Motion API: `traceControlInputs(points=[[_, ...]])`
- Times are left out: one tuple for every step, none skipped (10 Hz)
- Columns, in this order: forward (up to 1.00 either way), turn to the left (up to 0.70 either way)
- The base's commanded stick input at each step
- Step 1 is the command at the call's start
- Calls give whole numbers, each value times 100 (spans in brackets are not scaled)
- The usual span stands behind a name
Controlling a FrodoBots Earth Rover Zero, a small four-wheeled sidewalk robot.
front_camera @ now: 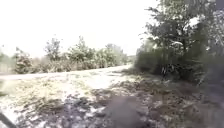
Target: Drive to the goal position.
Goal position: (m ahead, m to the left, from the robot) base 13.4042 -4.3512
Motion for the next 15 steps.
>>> traceControlInputs(points=[[85, 0], [85, 0], [85, 0], [85, 0], [85, 0], [85, 0], [85, 0], [85, 0], [85, 0], [85, 0], [85, 0], [85, 0], [85, 0], [85, 0], [85, 0]])
